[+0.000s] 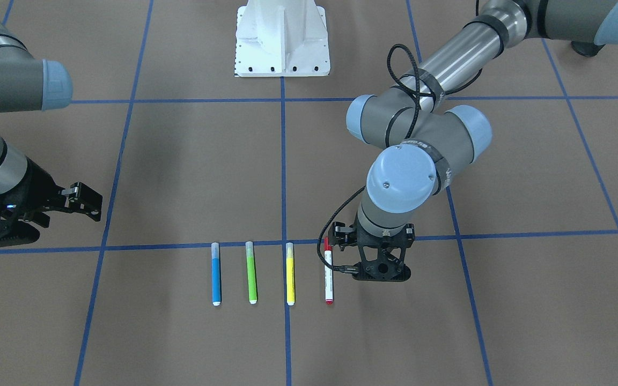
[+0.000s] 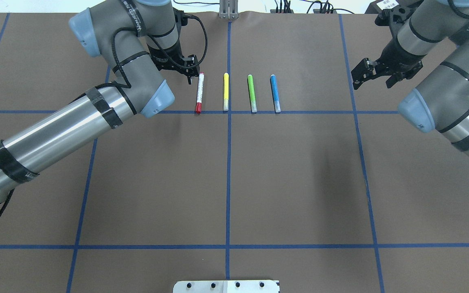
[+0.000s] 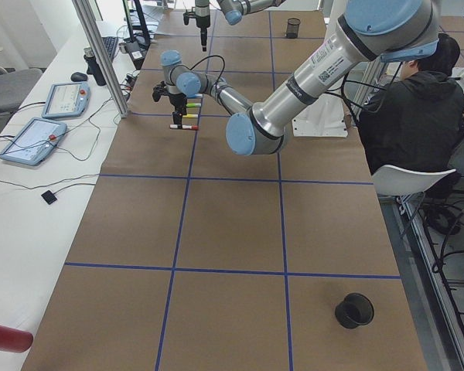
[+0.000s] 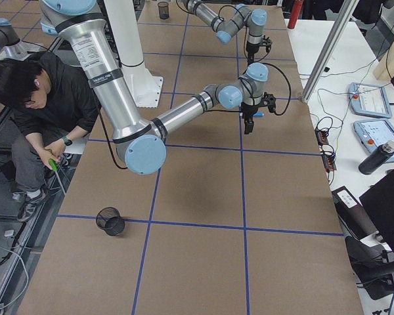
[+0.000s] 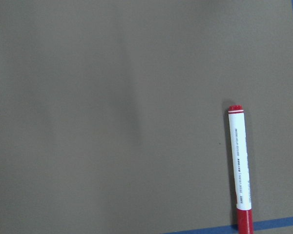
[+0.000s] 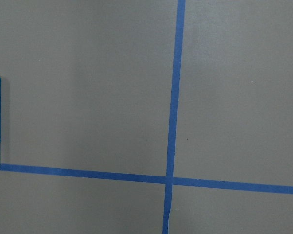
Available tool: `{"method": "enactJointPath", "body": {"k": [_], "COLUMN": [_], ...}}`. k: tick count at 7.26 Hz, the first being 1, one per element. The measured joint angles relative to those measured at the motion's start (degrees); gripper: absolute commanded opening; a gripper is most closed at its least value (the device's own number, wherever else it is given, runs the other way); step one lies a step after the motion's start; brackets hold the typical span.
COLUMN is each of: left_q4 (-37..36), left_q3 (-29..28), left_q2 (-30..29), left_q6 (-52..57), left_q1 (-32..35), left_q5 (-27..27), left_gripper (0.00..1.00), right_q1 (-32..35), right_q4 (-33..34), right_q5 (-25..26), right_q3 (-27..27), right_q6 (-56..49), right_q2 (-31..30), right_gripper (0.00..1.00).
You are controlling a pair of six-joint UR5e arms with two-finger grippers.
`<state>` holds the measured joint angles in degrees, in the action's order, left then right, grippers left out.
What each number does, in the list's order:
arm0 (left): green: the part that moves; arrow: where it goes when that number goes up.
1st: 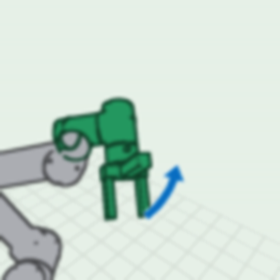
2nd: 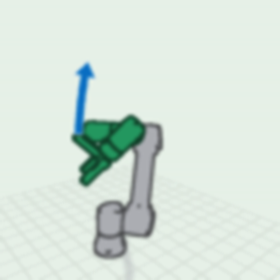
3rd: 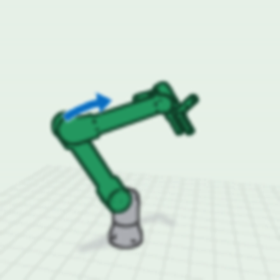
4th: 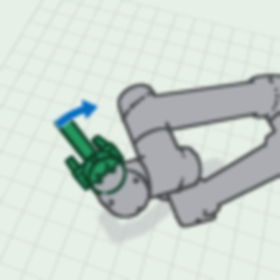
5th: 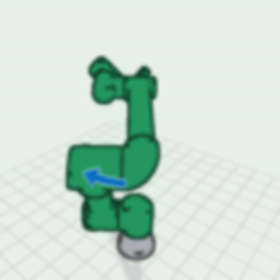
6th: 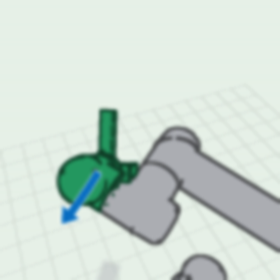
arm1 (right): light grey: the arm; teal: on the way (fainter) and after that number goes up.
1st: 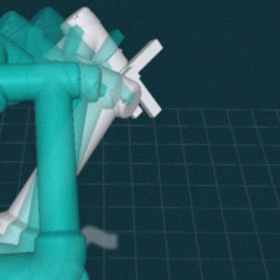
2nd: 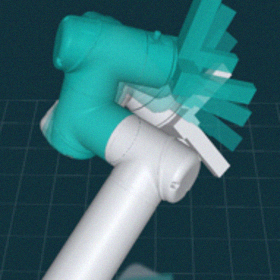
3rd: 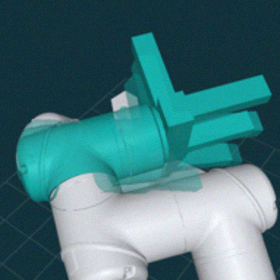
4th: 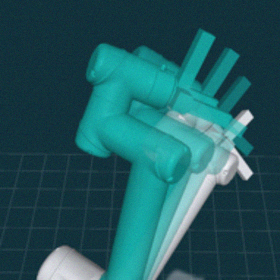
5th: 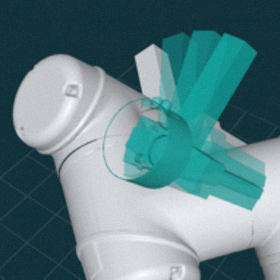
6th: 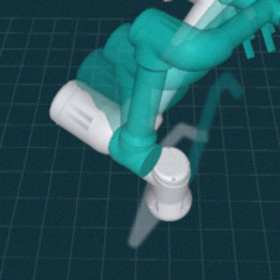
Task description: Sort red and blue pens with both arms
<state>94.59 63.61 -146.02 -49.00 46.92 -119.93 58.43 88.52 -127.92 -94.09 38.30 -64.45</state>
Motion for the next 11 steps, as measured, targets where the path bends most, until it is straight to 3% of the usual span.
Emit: {"method": "enactJointPath", "body": {"k": [4, 6, 11], "left_q4": [6.9, 8.71, 12.89], "left_q3": [-8.72, -10.15, -12.78], "left_q2": [-4.0, -4.37, -4.54], "left_q6": [-6.06, -6.4, -6.3], "left_q1": [-2.41, -3.29, -4.94], "left_q5": [2.61, 2.79, 2.86], "left_gripper": [0.85, 0.69, 0.63], "right_q1": [-0.8, -0.78, -0.78], "right_q4": [-0.29, -0.32, -0.29], "right_q5": [-0.02, -0.05, -0.05], "right_q3": [1.24, 1.28, 1.38], "right_q6": [0.24, 0.38, 0.62], "right_q2": [1.21, 1.46, 1.58], "right_gripper": [1.0, 1.0, 1.0]}}
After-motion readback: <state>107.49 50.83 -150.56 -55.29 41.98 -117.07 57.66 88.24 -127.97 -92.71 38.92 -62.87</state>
